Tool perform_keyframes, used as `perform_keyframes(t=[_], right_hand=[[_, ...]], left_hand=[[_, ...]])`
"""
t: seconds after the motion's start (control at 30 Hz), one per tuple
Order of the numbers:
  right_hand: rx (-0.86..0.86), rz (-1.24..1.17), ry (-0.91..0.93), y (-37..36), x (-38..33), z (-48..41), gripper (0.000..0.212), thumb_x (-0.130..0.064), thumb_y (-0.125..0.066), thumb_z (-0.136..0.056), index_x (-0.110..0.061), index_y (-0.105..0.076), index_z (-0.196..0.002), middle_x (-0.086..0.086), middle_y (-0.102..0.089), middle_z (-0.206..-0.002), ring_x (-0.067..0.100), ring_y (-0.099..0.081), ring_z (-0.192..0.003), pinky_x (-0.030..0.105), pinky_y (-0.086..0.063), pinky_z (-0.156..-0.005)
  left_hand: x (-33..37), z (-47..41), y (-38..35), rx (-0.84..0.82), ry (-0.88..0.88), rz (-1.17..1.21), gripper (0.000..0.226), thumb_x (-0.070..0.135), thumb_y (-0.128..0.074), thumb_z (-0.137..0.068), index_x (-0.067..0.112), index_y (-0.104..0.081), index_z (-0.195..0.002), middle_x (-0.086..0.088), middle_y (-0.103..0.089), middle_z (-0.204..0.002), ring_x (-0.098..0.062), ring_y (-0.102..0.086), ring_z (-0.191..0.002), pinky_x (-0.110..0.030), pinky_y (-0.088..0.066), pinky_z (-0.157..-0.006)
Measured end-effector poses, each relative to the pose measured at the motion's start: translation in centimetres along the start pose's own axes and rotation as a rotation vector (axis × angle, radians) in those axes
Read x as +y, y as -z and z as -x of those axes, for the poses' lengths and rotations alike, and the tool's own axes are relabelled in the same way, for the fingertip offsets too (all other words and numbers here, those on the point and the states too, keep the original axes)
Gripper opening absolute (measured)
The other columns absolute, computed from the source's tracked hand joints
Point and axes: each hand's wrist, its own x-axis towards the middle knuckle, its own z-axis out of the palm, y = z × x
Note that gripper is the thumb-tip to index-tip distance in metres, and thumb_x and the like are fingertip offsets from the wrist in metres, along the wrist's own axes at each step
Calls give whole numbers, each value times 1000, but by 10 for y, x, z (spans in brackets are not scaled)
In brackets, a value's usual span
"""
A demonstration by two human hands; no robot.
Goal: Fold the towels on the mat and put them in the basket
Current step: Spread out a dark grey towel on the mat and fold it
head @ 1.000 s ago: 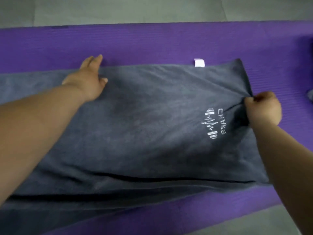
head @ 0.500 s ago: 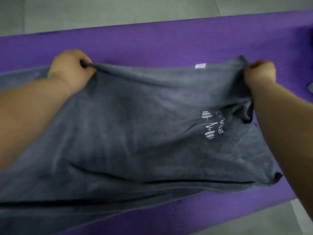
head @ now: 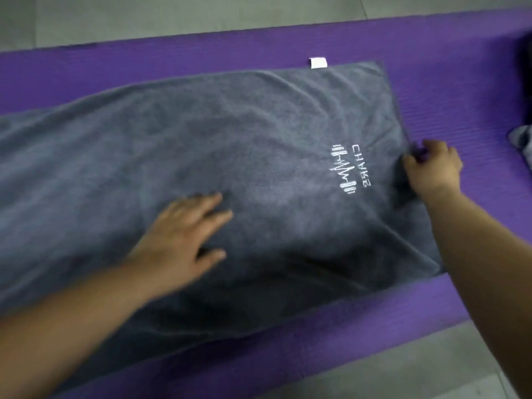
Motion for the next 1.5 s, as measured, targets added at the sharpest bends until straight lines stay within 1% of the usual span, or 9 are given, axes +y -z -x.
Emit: perform_keyframes(t=[0.13, 0.37, 0.53, 0.6, 0.77, 0.93, 1.1, 1.33, 1.5], right_hand=[[55, 80, -171, 16, 57, 63, 48, -30, -58, -85, 5, -54, -117, 33, -48, -122, 44, -43, -118, 44, -34, -98], [-147, 137, -146, 37, 75, 90, 25, -5, -54, -89, 14, -57, -104, 35, -59, -108, 46, -54, -105, 42, -40, -83], [-132, 215, -236, 45, 66, 89, 39, -21, -47, -89, 10, -53, -112, 36, -55, -113, 48, -50, -108, 43, -40, -88], [-100, 272, -222, 44, 51, 91, 35, -15, -51, -88, 5, -51, -117, 34, -53, -119, 47, -48, -113, 46, -39, -93], [5, 403, 183, 13, -16, 113, 35, -12, -47, -80, 13, -57, -103, 40, -52, -104, 55, -50, -95, 56, -43, -82], [-183, 588, 925, -19, -128, 166, 34, -20, -63, -64, 5, -67, -87, 27, -65, -86, 45, -64, -69, 52, -53, -55], [-545, 823, 1126, -49, -224, 226, 66, -39, -46, -93, -20, -11, -146, 2, -7, -155, 19, -19, -141, 28, -18, -114], [-581, 793, 1324, -121, -317, 328, 66, -43, -40, -94, -25, -6, -147, 3, 8, -156, 17, -5, -144, 27, -10, -115], [-460, 638, 1320, -161, -323, 372, 62, -41, -49, -87, -9, -37, -139, 18, -23, -151, 32, -30, -137, 45, -27, -110]], left_hand=[[44, 50, -33, -78, -274, 42, 49, 51, -42, -67, 26, -50, -109, -1, -47, -124, -18, -41, -113, -31, -19, -105], [68, 62, -43, -158, -406, 57, 13, 25, -47, -67, 26, -51, -54, 13, -48, -53, -5, -35, -62, -17, -27, -58], [62, 49, -12, -285, -415, 12, 45, 56, -72, -59, 33, -65, -98, 16, -64, -87, -2, -60, -80, -11, -45, -72], [35, 55, 3, -212, -334, 10, 44, 51, -52, -78, 32, -57, -118, 15, -62, -107, -3, -59, -99, -13, -43, -84], [-76, 133, 53, -140, -26, -88, 42, 49, -36, -72, 29, -72, -83, 14, -70, -77, 0, -67, -63, -13, -49, -55], [-169, 260, 60, 51, 656, 94, 41, 36, -59, -80, 8, -66, -109, -16, -65, -112, -33, -61, -107, -40, -44, -95], [-192, 363, 35, 371, 1212, 86, 54, 27, -68, -72, -10, -59, -112, -35, -55, -113, -53, -50, -106, -57, -37, -96], [-162, 417, -2, 505, 1119, 16, 64, 64, -43, -76, 4, -58, -92, -28, -60, -92, -46, -59, -76, -52, -50, -66], [-153, 408, -3, 378, 1168, 61, 34, 15, -83, -57, -1, -62, -79, -22, -62, -74, -43, -60, -64, -48, -49, -57]])
